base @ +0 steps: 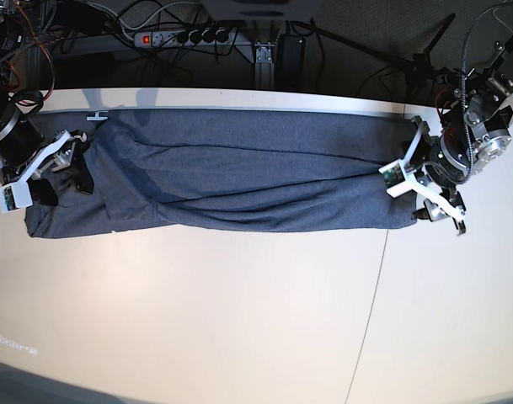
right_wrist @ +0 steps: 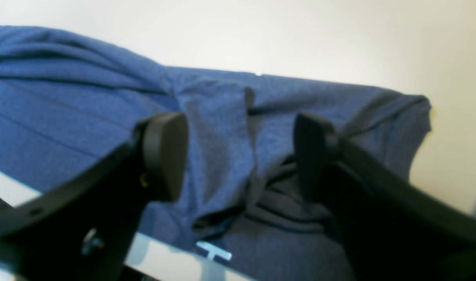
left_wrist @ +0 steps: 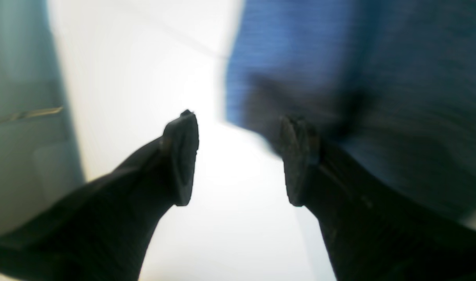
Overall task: Fold the T-shirt properly
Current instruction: 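Release the left gripper and lift it over the hem end, then lower the left gripper and grasp the hem end of the strip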
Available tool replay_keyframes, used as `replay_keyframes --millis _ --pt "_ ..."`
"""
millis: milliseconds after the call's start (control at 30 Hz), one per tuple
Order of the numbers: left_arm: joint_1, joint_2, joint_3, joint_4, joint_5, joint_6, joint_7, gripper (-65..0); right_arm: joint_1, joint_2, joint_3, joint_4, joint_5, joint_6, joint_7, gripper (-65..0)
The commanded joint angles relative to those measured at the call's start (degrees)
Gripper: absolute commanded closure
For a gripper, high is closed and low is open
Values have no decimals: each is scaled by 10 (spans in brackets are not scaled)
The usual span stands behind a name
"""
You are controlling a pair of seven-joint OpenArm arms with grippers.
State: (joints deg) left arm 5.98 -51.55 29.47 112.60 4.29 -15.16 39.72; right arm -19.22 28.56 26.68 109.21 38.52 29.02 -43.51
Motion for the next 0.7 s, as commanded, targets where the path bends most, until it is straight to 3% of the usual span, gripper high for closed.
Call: replay_keyframes --millis 0,167,333,533,667 --pt "-7 -10 -25 2 -5 21 -8 -365 3 11 7 8 5 12 17 -422" --pt "-7 -2 -119 -44 -120 16 -38 -365 3 11 7 8 5 12 21 -422" --pt "-27 38 -184 -125 -271 -66 -20 -365 3 11 7 8 5 12 21 -422" --pt "-71 93 -243 -233 -511 -172 82 -365 3 11 7 7 5 12 20 -422" --pt "-93 109 -266 -296 -608 -208 124 -365 3 11 7 -2 5 12 17 -422"
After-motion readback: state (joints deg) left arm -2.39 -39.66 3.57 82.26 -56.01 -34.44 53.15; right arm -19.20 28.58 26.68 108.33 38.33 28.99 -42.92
